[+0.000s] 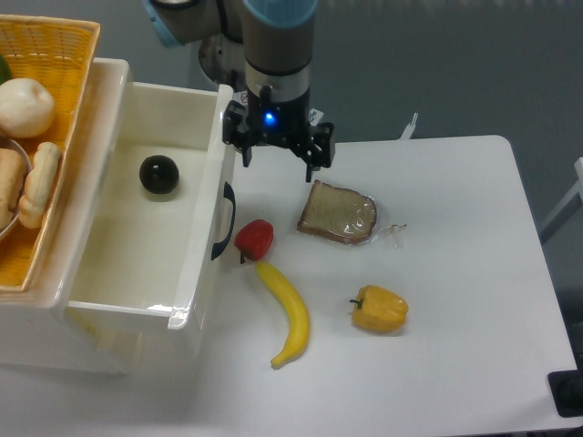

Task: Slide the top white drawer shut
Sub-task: 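Move the gripper down and toward the open white drawer's front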

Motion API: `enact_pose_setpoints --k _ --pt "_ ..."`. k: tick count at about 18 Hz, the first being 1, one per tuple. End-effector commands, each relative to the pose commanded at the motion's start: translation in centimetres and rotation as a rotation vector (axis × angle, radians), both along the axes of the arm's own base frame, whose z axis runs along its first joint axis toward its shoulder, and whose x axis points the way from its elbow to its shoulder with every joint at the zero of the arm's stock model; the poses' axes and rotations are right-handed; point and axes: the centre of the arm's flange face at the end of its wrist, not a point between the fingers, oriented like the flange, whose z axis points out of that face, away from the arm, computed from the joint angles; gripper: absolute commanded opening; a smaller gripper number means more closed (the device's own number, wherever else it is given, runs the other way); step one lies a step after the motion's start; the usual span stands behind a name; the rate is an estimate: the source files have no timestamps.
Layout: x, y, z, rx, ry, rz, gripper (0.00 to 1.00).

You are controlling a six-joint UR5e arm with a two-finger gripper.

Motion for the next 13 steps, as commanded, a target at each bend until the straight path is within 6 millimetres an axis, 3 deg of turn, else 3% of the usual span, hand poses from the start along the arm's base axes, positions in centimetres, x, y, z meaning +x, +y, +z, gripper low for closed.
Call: enact_pose_setpoints --k 7,13 --pt "-3.4 -0.2 -2.5 -0.007 -0.010 0.040 1.00" --pt "-4.9 0.5 -5.1 -0.038 -0.016 0.061 1.00"
